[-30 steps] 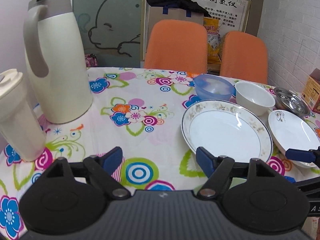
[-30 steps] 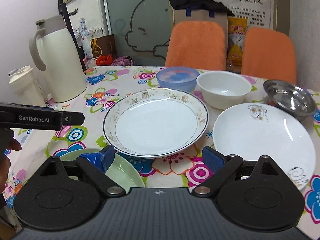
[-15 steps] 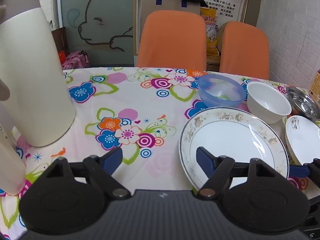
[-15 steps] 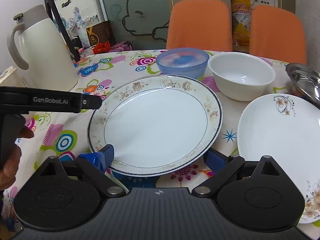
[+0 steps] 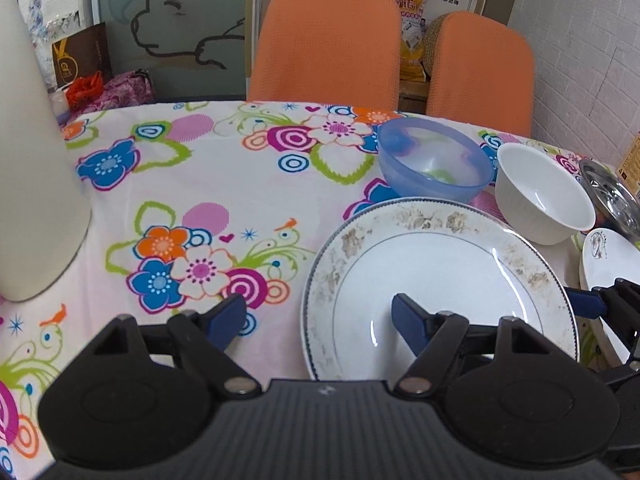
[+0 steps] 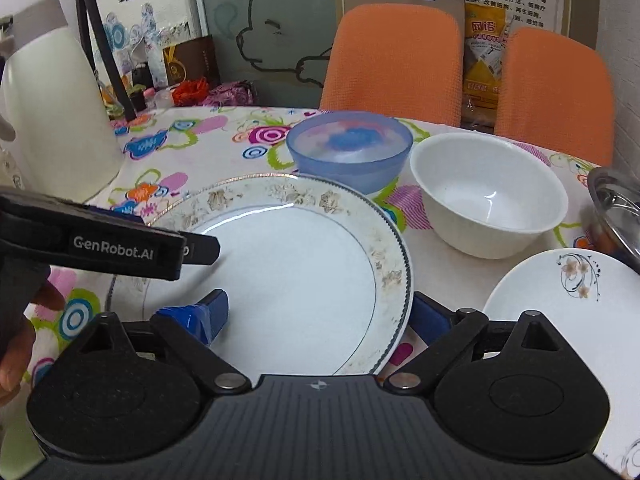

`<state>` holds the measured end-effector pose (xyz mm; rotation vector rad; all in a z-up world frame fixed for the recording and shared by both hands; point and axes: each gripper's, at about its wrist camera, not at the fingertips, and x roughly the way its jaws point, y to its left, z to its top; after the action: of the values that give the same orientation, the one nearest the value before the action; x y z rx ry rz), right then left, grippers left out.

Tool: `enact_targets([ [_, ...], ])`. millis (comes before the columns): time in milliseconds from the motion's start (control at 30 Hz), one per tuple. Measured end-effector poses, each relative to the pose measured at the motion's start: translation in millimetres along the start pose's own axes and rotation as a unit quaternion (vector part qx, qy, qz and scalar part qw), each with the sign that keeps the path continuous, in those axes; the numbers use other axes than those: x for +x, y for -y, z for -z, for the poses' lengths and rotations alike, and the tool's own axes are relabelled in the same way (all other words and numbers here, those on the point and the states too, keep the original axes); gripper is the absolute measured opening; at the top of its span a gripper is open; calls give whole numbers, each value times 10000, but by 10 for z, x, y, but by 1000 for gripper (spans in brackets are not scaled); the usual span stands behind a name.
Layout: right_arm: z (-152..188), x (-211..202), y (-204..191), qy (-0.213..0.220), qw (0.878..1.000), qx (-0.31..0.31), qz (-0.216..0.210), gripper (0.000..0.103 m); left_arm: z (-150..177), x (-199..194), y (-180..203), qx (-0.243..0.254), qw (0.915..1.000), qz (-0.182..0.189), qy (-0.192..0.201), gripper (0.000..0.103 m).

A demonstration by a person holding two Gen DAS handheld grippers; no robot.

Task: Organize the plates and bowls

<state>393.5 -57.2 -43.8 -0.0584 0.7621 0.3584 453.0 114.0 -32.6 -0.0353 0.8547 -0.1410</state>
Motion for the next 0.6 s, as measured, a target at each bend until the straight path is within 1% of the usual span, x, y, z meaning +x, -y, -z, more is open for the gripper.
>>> enact_targets([
  [33,22,9,-27,37,9999,-119,-46,84,8,22,3,-1,10000,-1,-36,74],
  [167,59,-6,-17,163,9997,-161,-128,86,13,24,9,-14,10000,6,14,72],
  [200,60,-7,-15,171,9996,-179,-142,86,15,17,25,18,10000,10,37,67],
  [233,60,-8,-16,179,9996,-188,-147,86,14,2,47,50,9999,77,58,54],
  [267,61,-13,-18,182,9996,-186,-142,86,12,-10,75,80,9998,178,55,46],
  [333,45,-11,-33,137,9997,-142,-107,86,3,-8,130,87,9999,52,54,45],
  [400,31,-15,-58,82,9999,-129,-53,86,-18,-5,128,-15,10000,37,-11,44],
  [433,27,-25,-69,63,9999,-105,-49,86,-35,-14,124,-70,10000,30,-48,42],
  [500,30,-89,-106,180,9997,-119,-80,86,-48,-81,133,-55,10000,-47,47,40],
  [600,2,-246,-166,357,9992,-184,-55,86,-63,-238,143,-59,9998,-54,161,39],
])
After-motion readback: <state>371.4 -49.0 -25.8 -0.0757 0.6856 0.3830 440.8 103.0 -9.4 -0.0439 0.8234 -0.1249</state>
